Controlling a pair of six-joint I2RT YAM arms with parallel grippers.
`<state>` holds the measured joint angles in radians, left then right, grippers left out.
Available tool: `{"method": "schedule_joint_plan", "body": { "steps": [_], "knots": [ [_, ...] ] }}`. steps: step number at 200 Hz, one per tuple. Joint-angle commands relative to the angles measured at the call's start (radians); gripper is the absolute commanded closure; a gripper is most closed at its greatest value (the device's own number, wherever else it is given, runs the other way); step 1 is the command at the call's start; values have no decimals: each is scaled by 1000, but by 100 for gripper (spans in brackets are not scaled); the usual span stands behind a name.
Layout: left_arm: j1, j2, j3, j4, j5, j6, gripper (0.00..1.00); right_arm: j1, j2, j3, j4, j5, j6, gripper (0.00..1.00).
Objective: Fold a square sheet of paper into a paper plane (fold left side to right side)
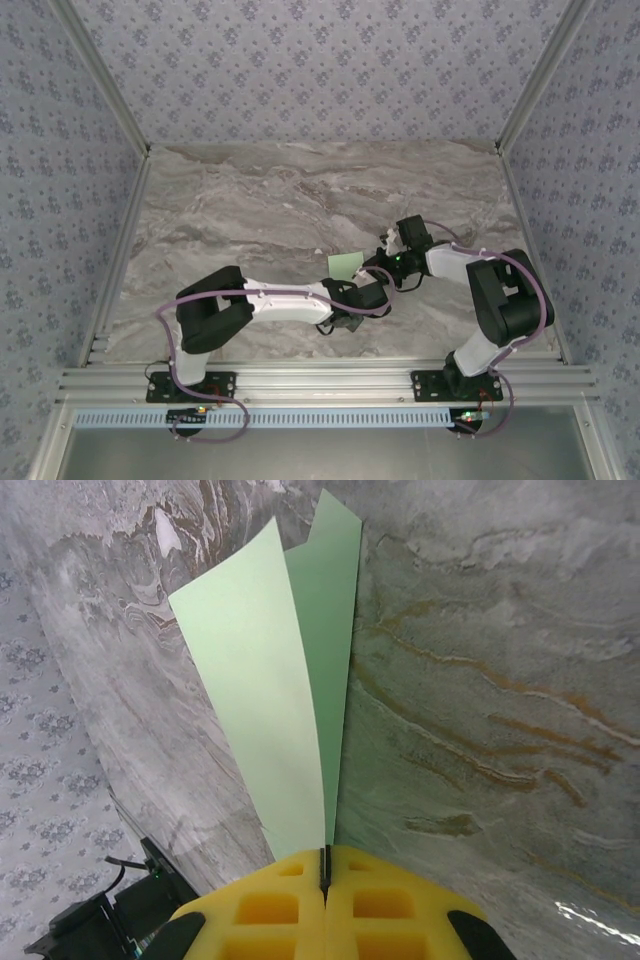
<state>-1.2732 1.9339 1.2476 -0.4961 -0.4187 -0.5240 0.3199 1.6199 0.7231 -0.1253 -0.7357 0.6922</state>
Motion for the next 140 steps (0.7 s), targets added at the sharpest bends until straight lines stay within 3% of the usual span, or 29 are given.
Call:
{"method": "schedule_joint_plan", "body": {
  "steps": [1,53,98,140],
  "knots": [
    [-11,3,9,0,-3,-9,75,5,14,24,-29,12,-7,100],
    [2,-47,-28,50,27,-21,87,-2,-28,42,-64,8,-54,96],
    [50,-130,-116,164,123,-43,90,-63,-194,43,-151,101,-152,59],
    [121,-220,-243,384,313,-97,90,-111,-383,-21,-191,196,-224,29]
  ]
}}
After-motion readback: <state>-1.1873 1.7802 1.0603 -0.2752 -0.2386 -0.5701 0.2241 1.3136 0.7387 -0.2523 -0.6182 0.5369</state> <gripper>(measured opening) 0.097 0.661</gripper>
